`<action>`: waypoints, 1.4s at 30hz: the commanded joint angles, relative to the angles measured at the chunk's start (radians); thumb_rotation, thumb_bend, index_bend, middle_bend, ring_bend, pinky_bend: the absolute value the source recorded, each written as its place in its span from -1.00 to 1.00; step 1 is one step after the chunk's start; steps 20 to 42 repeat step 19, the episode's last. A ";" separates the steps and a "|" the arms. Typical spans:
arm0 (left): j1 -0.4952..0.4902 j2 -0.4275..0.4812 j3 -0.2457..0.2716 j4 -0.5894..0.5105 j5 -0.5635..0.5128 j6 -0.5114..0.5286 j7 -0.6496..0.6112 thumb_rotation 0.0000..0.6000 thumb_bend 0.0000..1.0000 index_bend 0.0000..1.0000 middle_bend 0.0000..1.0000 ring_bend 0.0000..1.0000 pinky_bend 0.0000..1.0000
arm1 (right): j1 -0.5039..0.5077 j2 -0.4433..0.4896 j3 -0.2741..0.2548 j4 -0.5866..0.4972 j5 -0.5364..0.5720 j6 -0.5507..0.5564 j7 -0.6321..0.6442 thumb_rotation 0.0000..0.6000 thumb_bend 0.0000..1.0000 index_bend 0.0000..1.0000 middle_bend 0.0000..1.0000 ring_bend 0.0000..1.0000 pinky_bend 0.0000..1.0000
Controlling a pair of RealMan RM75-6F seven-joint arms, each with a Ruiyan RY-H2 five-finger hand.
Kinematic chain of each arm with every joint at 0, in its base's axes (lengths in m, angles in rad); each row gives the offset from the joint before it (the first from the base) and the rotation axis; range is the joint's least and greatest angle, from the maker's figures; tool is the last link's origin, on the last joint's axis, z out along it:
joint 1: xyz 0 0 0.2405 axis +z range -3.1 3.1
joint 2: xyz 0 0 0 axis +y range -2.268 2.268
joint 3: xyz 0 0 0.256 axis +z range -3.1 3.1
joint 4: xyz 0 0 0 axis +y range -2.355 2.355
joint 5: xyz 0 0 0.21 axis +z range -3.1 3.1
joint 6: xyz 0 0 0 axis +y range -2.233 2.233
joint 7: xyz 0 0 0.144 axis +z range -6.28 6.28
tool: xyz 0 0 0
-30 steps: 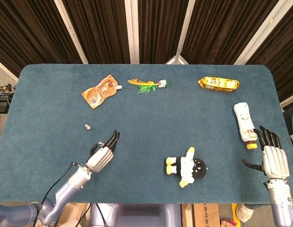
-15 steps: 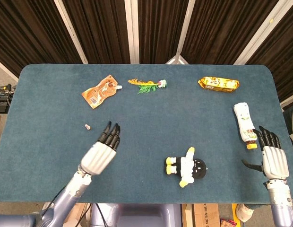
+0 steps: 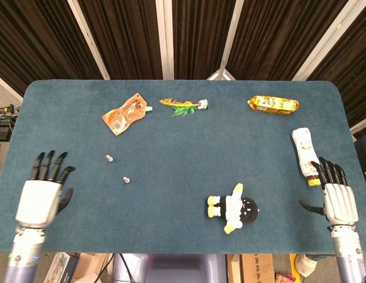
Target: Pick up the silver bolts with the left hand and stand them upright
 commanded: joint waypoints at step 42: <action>0.165 0.070 -0.047 0.329 -0.136 0.020 -0.553 1.00 -0.08 -0.63 -0.98 -1.00 -1.00 | 0.002 0.049 -0.029 0.018 -0.074 0.012 0.044 1.00 -0.91 -0.71 -0.86 -0.95 -1.00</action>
